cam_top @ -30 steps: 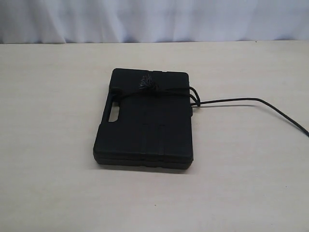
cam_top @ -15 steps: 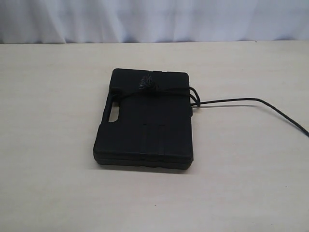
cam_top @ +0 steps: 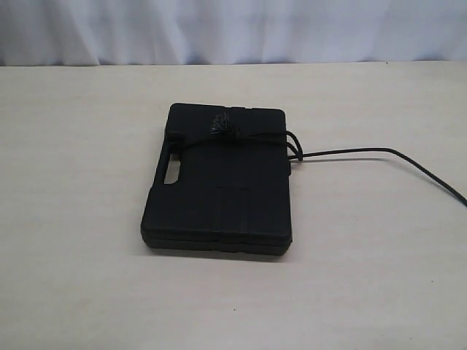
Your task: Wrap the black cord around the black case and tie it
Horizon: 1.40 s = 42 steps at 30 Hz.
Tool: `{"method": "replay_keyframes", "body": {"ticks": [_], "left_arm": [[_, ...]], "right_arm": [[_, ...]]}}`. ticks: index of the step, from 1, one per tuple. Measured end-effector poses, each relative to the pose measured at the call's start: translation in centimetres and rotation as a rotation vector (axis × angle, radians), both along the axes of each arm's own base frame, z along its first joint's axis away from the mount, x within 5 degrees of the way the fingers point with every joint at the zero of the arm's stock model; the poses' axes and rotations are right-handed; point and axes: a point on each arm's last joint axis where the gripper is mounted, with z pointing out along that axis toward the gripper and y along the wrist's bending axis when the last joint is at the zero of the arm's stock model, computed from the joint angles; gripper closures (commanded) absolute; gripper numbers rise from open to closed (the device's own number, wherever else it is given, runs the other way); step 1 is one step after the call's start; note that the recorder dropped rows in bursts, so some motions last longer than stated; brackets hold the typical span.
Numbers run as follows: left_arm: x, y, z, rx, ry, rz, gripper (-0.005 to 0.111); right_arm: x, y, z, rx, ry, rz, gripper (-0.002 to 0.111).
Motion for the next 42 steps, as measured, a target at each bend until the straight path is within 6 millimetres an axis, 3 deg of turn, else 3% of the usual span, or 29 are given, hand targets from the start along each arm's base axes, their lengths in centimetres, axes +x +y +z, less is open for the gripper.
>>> {"method": "replay_keyframes", "body": {"ticks": [7, 10, 17, 23, 27, 42], "left_arm": [[0.0, 0.1, 0.0, 0.024, -0.008, 0.003, 0.107], [-0.4, 0.4, -1.2, 0.11, -0.013, 0.013, 0.107], [-3.3, 1.1, -9.4, 0.251, -0.068, -0.016, 0.107], [-5.6, 1.5, -14.2, 0.263, -0.167, -0.034, 0.107], [-6.5, 1.8, -14.9, 0.198, -0.203, -0.014, 0.107], [-6.9, 2.5, -16.7, 0.077, 0.024, 0.084, 0.107]], "right_arm": [[0.0, 0.0, 0.0, 0.0, 0.0, 0.0, 0.104], [0.0, 0.0, 0.0, 0.0, 0.0, 0.0, 0.104], [0.0, 0.0, 0.0, 0.0, 0.0, 0.0, 0.104], [0.0, 0.0, 0.0, 0.0, 0.0, 0.0, 0.104], [0.0, 0.0, 0.0, 0.0, 0.0, 0.0, 0.104], [0.0, 0.0, 0.0, 0.001, 0.002, 0.0, 0.104]]}}
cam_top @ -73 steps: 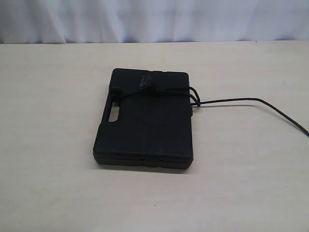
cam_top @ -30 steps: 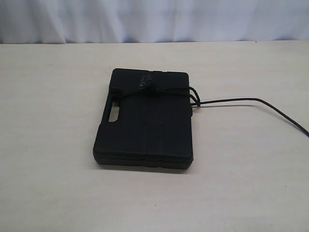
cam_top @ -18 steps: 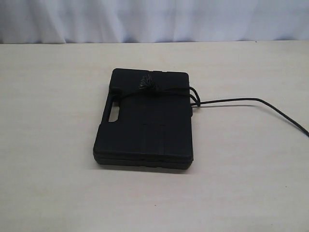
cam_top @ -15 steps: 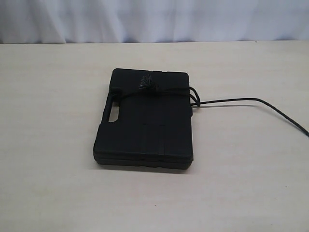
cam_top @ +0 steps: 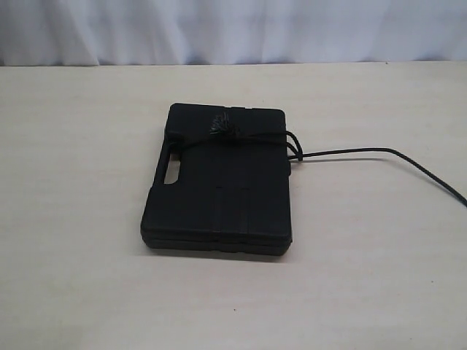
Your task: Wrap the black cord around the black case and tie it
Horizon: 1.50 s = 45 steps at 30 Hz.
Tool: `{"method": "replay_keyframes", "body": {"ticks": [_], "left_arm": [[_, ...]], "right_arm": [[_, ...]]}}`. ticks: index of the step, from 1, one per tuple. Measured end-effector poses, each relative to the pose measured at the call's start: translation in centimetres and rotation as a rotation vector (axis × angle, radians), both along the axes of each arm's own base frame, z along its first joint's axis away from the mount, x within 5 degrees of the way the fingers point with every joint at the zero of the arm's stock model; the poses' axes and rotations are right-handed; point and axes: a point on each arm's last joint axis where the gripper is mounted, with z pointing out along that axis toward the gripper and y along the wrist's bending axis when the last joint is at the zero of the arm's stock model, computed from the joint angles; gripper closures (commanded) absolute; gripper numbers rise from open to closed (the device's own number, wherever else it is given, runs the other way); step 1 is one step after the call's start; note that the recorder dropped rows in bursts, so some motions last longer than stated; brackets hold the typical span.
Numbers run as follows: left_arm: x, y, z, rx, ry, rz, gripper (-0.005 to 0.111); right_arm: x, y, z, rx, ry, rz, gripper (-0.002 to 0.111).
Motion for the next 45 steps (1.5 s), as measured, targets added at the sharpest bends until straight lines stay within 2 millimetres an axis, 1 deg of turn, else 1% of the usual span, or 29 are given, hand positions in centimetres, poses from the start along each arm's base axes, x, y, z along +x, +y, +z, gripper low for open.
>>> {"method": "replay_keyframes", "body": {"ticks": [7, 11, 15, 45], "left_arm": [[-0.01, 0.04, -0.06, -0.012, 0.008, 0.013, 0.107], [0.02, 0.39, -0.06, 0.003, 0.006, 0.074, 0.107], [0.02, 0.52, -0.07, -0.029, 0.01, 0.11, 0.107], [0.01, 0.46, -0.07, -0.047, 0.013, 0.109, 0.107]], "right_arm": [[0.0, 0.0, 0.0, 0.0, 0.0, 0.0, 0.104], [0.0, 0.0, 0.0, 0.0, 0.0, 0.0, 0.104], [0.0, 0.0, 0.0, 0.0, 0.0, 0.0, 0.104], [0.0, 0.0, 0.0, 0.0, 0.0, 0.0, 0.104]]}}
